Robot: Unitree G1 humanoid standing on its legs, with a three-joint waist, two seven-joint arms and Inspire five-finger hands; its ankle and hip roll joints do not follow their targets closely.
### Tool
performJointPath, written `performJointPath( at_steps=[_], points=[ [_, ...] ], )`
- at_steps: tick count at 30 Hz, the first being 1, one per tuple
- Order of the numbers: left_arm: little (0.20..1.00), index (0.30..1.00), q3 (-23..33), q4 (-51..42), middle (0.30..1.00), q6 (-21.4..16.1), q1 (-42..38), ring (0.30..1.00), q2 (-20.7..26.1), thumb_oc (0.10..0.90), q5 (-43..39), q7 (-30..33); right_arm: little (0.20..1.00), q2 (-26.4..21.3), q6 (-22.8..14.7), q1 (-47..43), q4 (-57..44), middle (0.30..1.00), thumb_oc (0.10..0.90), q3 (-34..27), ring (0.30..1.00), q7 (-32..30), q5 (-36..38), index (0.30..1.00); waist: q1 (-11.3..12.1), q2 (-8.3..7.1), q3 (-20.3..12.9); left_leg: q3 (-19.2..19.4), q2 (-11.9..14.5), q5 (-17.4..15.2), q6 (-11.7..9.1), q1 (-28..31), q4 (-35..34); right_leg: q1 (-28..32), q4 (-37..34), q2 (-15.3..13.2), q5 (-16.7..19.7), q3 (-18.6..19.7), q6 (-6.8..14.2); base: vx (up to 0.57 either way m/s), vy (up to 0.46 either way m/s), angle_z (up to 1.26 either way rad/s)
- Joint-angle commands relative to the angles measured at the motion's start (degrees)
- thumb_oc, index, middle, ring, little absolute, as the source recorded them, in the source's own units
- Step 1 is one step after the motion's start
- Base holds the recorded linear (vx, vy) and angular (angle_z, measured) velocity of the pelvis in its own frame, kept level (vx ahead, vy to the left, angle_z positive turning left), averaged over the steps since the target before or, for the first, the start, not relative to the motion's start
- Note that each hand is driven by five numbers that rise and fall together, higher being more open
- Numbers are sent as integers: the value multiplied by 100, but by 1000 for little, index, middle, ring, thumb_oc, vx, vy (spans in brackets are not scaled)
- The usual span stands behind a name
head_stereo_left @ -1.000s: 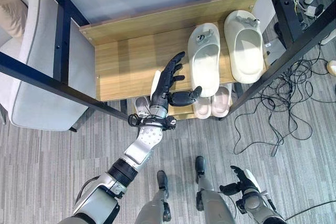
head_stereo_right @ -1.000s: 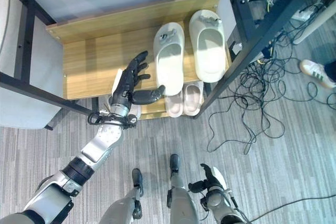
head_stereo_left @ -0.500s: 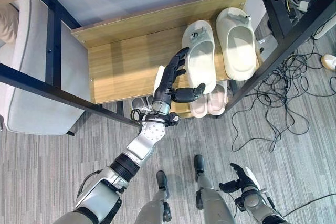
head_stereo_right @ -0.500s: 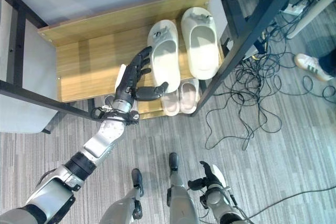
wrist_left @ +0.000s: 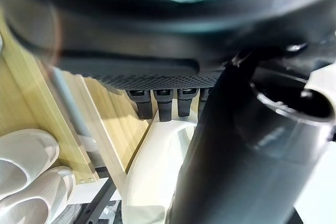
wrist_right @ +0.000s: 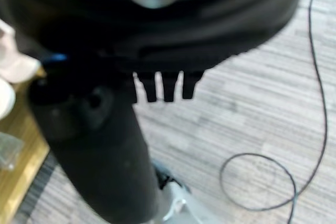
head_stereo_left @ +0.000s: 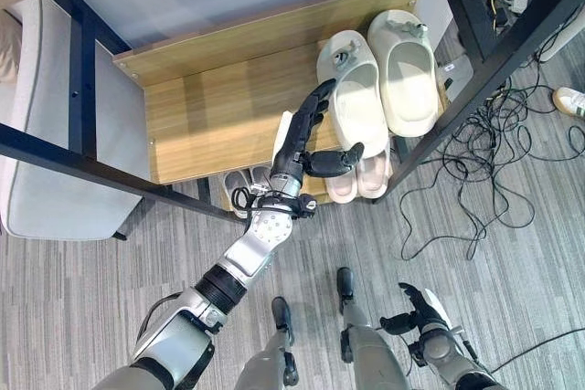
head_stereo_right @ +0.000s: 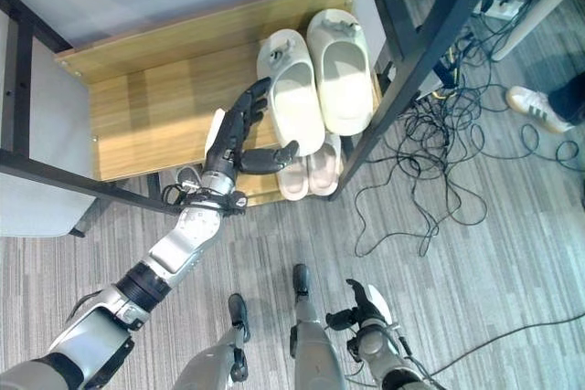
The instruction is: Arrange the slippers neatly on the shoe rack.
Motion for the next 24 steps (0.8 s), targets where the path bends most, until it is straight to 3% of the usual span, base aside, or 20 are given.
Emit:
performJointPath(
  at_steps=[1, 9, 15, 21, 24],
  points=[
    [900, 900, -20, 90, 900, -483, -929, 900, -491, 800, 88, 7, 900, -198, -151, 99, -70, 900, 800, 195, 900, -67, 6, 900, -97, 40, -266, -321, 124, 428, -350, -379, -59, -269, 616, -278, -608, -111, 667, 0, 0, 0],
    [900, 900, -7, 144, 900, -441, -992, 900, -472, 800, 235, 54, 900, -175, -166, 102, -51, 900, 800, 193, 900, -83, 10, 900, -95, 37, -282, -326, 131, 417, -349, -381, -59, -246, 611, -270, -615, -157, 667, 0, 0, 0],
    [900, 900, 141, 277, 900, -382, -1030, 900, -210, 800, 400, 126, 900, -164, -167, 161, -41, 900, 800, 156, 900, -58, 16, 900, -73, 32, -329, -333, 125, 409, -349, -364, -59, -188, 616, -260, -642, -211, 672, 0, 0, 0],
    [900, 900, 353, 32, 900, -428, -917, 900, 65, 800, 282, 143, 900, -131, -132, 222, -5, 900, 800, 93, 900, -7, 39, 900, -8, 15, -366, -356, 114, 404, -353, -321, -59, -88, 608, -266, -668, -288, 677, -7, -9, 6],
    [900, 900, 519, -516, 900, -505, -655, 900, 229, 800, 151, 14, 900, -55, -119, 265, 26, 900, 800, 27, 900, 54, 76, 900, 82, -17, -385, -391, 117, 408, -369, -299, -59, -7, 616, -266, -695, -376, 673, -23, -34, 6]
  ],
)
